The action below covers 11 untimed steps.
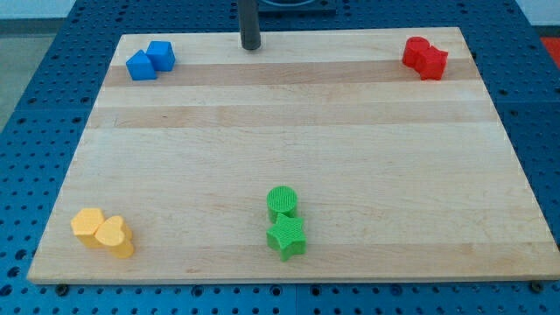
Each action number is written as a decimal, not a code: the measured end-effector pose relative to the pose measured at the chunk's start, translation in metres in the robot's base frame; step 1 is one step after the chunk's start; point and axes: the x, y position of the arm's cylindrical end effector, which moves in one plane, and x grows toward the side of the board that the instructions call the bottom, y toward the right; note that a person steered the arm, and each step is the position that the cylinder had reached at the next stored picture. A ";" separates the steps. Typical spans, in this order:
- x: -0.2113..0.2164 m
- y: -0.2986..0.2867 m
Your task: Place your arm to the left center
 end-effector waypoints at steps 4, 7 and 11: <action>0.000 0.000; 0.160 -0.040; 0.192 -0.237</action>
